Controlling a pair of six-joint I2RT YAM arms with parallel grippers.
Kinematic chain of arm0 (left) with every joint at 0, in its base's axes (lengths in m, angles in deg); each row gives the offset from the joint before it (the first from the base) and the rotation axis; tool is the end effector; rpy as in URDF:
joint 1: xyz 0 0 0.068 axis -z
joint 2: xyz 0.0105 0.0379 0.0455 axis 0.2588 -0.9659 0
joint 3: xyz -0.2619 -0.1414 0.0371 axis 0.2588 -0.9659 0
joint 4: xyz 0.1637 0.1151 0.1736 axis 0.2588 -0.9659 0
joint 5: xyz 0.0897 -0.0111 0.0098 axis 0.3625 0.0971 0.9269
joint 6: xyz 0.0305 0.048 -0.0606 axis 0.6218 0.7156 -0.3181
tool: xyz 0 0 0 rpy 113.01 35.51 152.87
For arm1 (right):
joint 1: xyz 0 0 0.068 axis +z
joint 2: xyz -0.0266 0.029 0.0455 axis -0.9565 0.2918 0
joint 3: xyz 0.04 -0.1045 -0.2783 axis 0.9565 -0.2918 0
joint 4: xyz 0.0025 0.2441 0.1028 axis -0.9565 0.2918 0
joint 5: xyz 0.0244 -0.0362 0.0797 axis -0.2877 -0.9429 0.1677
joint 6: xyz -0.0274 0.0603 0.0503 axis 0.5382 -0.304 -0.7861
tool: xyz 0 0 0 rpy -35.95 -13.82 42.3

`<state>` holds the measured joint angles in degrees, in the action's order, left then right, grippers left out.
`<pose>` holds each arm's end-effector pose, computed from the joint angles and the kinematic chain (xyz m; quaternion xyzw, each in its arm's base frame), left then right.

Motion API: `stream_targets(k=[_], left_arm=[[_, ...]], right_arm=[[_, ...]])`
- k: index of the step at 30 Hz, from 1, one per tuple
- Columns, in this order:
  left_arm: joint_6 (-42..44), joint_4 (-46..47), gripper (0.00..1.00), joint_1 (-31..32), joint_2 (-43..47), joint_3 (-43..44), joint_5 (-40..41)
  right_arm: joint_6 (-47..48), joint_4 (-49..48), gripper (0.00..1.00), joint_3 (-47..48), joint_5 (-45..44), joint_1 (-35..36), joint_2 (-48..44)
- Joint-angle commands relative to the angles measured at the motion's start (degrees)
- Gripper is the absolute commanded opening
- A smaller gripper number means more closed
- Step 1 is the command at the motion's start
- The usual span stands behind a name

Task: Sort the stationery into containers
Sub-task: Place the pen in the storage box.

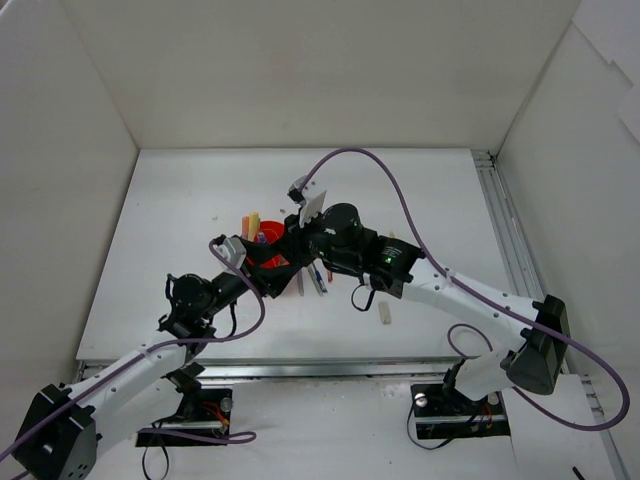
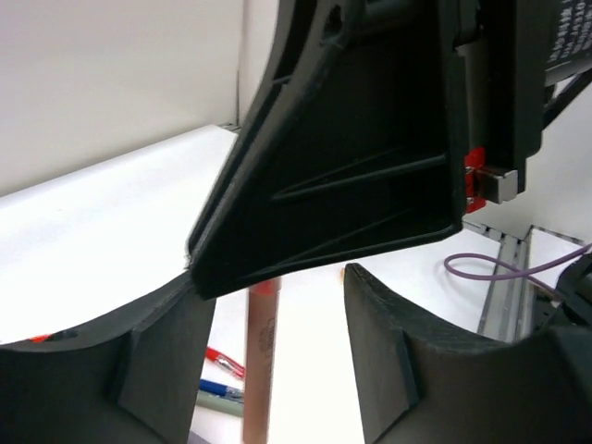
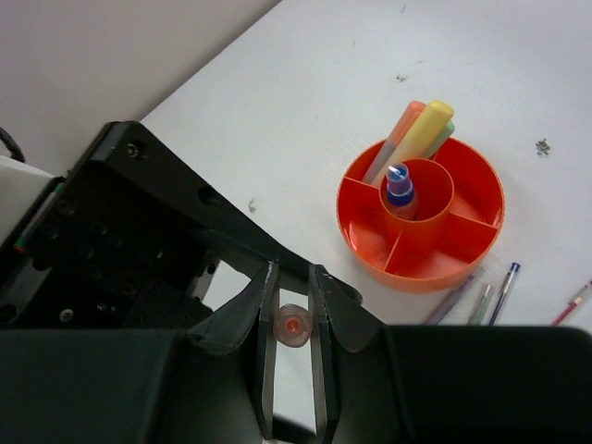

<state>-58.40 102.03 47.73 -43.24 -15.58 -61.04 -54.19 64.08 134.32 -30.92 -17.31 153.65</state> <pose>0.1562 -0.1423 0.3177 0.2738 0.5169 -0.4718 0.6597 0.2055 0.3156 0.4137 -0.2830 0.6682 0.4329 0.5348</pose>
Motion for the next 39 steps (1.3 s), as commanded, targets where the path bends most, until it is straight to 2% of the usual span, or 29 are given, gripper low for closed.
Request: stream_targets(k=[1, 2, 5, 12, 17, 21, 24, 26, 27, 30, 31, 33, 34, 37, 39], left_arm=[[2.7, 0.2, 0.51, 0.2, 2.2, 3.6, 3.6], [2.7, -0.5, 0.43, 0.2, 2.3, 4.0, 4.0], [3.0, -2.7, 0.33, 0.2, 2.3, 5.0, 4.1], [3.5, -3.3, 0.33, 0.2, 0.0, 6.1, 2.0], [3.4, -3.1, 0.13, 0.2, -0.5, 6.4, 2.4], [3.5, -3.1, 0.10, 0.2, -0.8, 6.6, 1.6], [3.7, -3.3, 0.01, 0.2, -0.9, 6.8, 1.3], [3.9, -3.2, 0.00, 0.2, -0.7, 6.6, 1.3], [4.0, -3.0, 0.00, 0.2, -0.6, 6.5, 1.3], [4.5, -3.1, 0.00, 0.2, -0.1, 6.1, 2.2], [4.5, -3.2, 0.00, 0.2, 0.2, 5.8, 2.7], [4.2, -3.5, 0.00, 0.2, 0.6, 5.3, 5.0], [2.8, -3.5, 0.00, 0.2, 0.7, 4.7, 6.3], [0.4, -2.2, 0.00, -1.9, 0.6, 3.1, 7.2], [-2.3, 1.7, 0.00, -4.9, 0.2, 1.9, 4.9]], right_arm=[[3.0, 3.7, 0.00, 3.2, -3.3, 0.3, -0.5], [3.4, 4.3, 0.00, 3.6, -2.9, 0.4, 0.0], [3.9, 5.8, 0.00, 5.6, -2.0, 0.4, 1.0], [3.7, 7.4, 0.00, 7.0, 1.4, 0.5, 2.2], [3.7, 7.4, 0.00, 7.1, 2.3, 0.5, 2.0], [2.9, 7.3, 0.00, 7.1, 2.1, 0.7, 2.3], [2.8, 7.1, 0.00, 7.4, 2.9, 0.9, 2.5], [2.6, 7.1, 0.00, 7.7, 3.0, 0.7, 2.6], [2.5, 7.0, 0.04, 7.8, 2.9, 0.7, 2.7], [2.0, 7.1, 0.26, 7.7, 1.7, 0.9, 2.2], [1.1, 7.0, 0.44, 7.5, -0.7, 0.9, 2.0], [0.2, 7.0, 0.63, 6.7, -4.3, 0.9, 0.8], [-1.9, 7.0, 0.97, 6.2, -9.7, 0.7, 0.1], [-6.2, 6.9, 0.98, 4.1, -17.7, -0.7, -2.6], [-7.1, 6.5, 0.98, 2.2, -17.9, -2.7, -4.6]])
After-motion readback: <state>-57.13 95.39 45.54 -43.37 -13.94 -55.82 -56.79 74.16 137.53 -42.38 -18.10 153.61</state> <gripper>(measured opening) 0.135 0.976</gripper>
